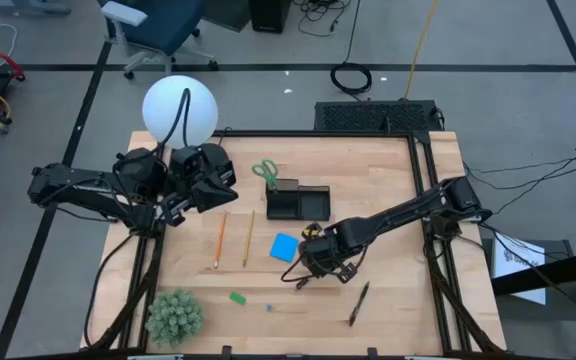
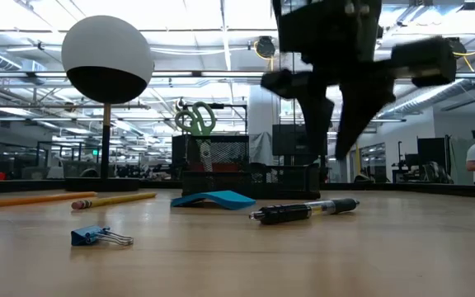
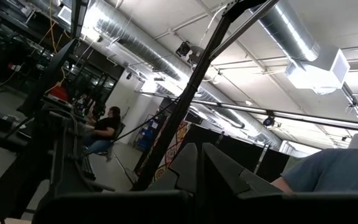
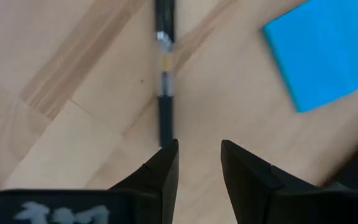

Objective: Pick and place office supplies into organizer
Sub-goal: Put the top black pen into the black desk organizer

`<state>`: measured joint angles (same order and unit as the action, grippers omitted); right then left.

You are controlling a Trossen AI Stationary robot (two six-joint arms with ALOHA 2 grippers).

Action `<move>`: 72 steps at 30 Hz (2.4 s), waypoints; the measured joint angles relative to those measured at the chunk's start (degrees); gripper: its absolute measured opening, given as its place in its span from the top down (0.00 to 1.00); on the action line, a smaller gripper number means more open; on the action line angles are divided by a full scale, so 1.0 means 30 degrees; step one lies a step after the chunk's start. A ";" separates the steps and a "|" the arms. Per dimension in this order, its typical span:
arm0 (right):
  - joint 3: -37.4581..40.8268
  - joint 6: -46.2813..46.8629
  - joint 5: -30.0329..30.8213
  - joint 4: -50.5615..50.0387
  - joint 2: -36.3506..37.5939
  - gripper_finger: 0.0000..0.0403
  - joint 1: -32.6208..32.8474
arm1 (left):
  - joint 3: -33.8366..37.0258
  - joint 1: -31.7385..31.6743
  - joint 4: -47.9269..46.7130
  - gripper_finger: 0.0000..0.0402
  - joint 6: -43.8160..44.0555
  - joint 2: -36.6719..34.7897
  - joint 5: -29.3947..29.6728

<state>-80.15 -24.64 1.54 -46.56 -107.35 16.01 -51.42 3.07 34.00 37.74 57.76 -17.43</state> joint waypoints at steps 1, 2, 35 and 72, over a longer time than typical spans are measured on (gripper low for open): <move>0.0005 0.0030 -0.0081 -0.0060 -0.0262 0.72 0.0001 | 0.0000 0.0007 -0.0008 0.95 0.0007 0.0000 -0.0007; 0.0005 0.0074 -0.0085 -0.0075 -0.0510 0.72 0.0007 | 0.0000 0.0000 -0.0008 0.95 0.0003 0.0000 -0.0007; -0.0002 0.0458 -0.2645 0.1617 -0.2616 0.72 0.0415 | 0.0007 0.0006 -0.0001 0.95 0.0001 0.0000 -0.0006; 0.0027 -0.0113 -0.2614 0.1302 -0.2550 0.94 -0.0475 | 0.0007 0.0001 -0.0001 0.95 0.0003 0.0000 -0.0003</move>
<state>-80.07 -24.98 -6.30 -42.66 -115.00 14.58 -51.40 3.07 34.00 37.75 57.76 -17.44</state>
